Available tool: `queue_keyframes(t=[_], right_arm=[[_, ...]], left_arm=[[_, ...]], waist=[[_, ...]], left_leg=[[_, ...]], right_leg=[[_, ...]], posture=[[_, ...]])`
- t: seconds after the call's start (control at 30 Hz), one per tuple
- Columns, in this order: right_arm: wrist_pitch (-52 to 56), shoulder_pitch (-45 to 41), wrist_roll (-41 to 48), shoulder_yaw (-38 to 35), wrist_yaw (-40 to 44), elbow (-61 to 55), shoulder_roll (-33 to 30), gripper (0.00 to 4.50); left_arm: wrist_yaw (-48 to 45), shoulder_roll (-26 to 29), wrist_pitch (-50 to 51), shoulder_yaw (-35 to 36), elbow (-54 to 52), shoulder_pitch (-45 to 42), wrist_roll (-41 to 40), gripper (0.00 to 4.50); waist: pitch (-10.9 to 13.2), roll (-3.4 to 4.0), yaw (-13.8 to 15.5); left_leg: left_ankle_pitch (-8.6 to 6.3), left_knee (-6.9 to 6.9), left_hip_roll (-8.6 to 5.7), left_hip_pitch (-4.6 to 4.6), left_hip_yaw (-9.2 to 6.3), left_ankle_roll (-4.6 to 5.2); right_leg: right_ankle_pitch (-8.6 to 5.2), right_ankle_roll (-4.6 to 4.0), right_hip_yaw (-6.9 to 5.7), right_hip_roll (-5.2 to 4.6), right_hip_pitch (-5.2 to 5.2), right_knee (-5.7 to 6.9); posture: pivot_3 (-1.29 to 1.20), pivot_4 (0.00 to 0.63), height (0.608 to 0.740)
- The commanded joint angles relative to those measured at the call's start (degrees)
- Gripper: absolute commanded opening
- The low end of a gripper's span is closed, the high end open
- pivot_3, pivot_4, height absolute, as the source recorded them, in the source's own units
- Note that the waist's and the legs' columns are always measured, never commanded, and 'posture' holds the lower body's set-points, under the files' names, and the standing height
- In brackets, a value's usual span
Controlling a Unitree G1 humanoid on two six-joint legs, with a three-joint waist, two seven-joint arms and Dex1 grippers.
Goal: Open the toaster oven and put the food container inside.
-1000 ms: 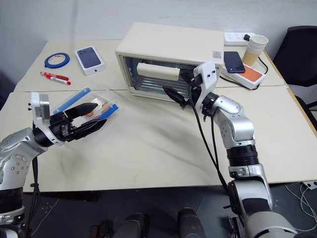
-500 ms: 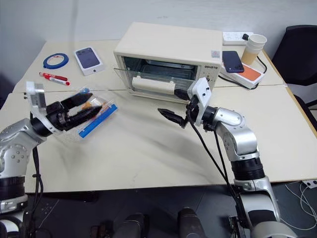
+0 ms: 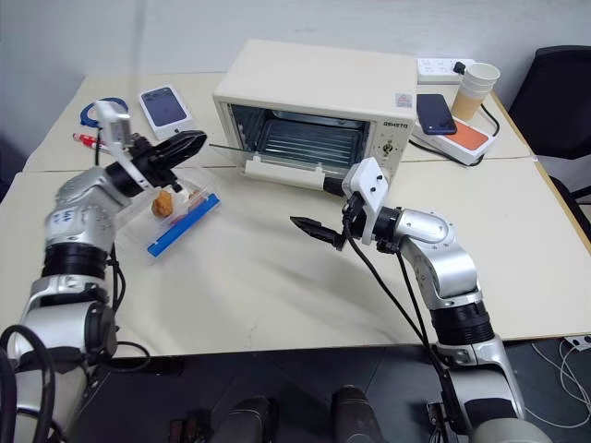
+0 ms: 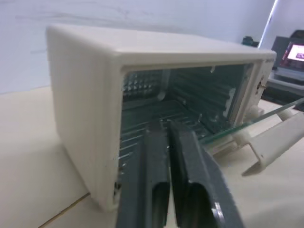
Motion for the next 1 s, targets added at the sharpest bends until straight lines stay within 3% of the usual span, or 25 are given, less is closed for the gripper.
queue_keyframes(t=[0.03,0.23,0.37,0.73,1.0], right_arm=[[-1.2,0.5,0.0,0.4,0.5,-3.4,0.0,4.50],[-1.5,2.6,-1.0,0.9,0.7,-5.2,-0.7,4.50],[-0.8,10.1,-0.5,-1.2,1.1,-11.0,-4.5,4.50],[-4.7,37.5,0.7,-11.5,2.2,-24.0,-13.1,4.50],[-11.4,48.1,3.5,-20.6,3.3,-24.8,-13.1,4.50]], left_arm=[[1.5,-1.3,-6.5,0.1,6.1,-4.7,3.2,0.07],[-5.0,-2.2,-7.9,-1.7,8.8,-5.6,5.9,0.07],[-11.1,-1.3,-9.7,-6.2,5.1,-3.3,10.0,0.07],[-8.0,-1.1,-8.4,-11.1,-11.1,6.1,15.0,0.07],[-4.0,-0.3,-4.6,-13.8,-19.6,12.8,18.7,0.07]], waist=[[0.0,-0.01,0.0],[0.0,-0.03,0.1],[0.0,-0.03,0.8],[0.0,-0.05,2.0],[0.0,-0.05,1.9]], left_leg=[[0.00,0.00,0.00,-0.01,0.05,0.00],[0.00,0.03,-0.03,-0.06,0.31,0.00],[-0.01,0.17,-0.09,-0.18,0.21,0.01],[-0.04,0.62,-0.21,-0.62,-0.02,0.10],[-0.04,0.61,-0.18,-0.58,0.00,0.11]], right_leg=[[0.00,0.00,-0.08,-0.03,-0.07,0.08],[0.00,0.00,-0.22,-0.18,-0.39,0.53],[0.00,0.00,-0.23,-0.22,-0.40,0.52],[0.02,0.04,-0.31,-0.26,-0.46,0.65],[0.02,0.04,-0.31,-0.20,-0.42,0.71]], posture=[[0.00,0.150,0.740],[0.00,0.150,0.740],[0.00,0.150,0.740],[0.00,0.150,0.740],[0.00,0.150,0.740]])
